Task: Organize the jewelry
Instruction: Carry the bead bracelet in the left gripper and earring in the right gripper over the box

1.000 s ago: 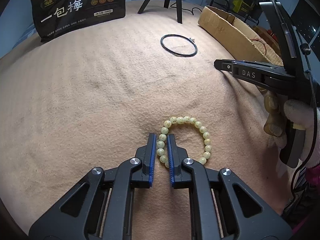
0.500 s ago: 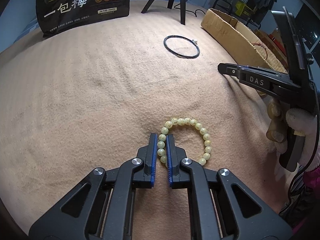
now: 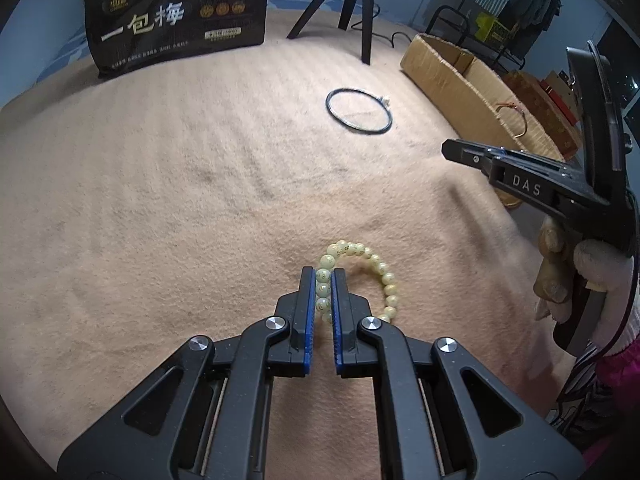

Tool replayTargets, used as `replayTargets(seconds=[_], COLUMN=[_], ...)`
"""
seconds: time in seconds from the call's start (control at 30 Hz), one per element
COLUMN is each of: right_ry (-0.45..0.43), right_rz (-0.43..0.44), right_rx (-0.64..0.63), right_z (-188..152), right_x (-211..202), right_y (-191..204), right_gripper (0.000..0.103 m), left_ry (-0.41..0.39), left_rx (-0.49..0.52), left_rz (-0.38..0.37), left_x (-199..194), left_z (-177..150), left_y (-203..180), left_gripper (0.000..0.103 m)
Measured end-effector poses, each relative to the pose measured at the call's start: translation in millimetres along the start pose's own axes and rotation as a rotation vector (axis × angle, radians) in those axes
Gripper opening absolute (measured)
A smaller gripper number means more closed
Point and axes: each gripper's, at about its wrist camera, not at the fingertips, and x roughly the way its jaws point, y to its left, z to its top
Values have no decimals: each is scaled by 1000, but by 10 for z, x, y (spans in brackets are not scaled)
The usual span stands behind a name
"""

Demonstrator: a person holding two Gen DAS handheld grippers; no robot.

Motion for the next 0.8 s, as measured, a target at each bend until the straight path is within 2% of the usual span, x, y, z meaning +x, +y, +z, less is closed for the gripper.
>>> replayTargets(seconds=[0.53,0.8], right_ry=[-54,-76], right_rz=[47,62], right_rx=[-27,-25], right_z=[46,57], right_x=[-529,-798], right_y=[-80,-230], right_gripper=[9,9], left_ry=[-77,-127], left_rx=[2,4], left_rz=[8,-10], left_x=[-452,-666], left_z=[170,313], left_y=[-304,-588], left_gripper=[5,5])
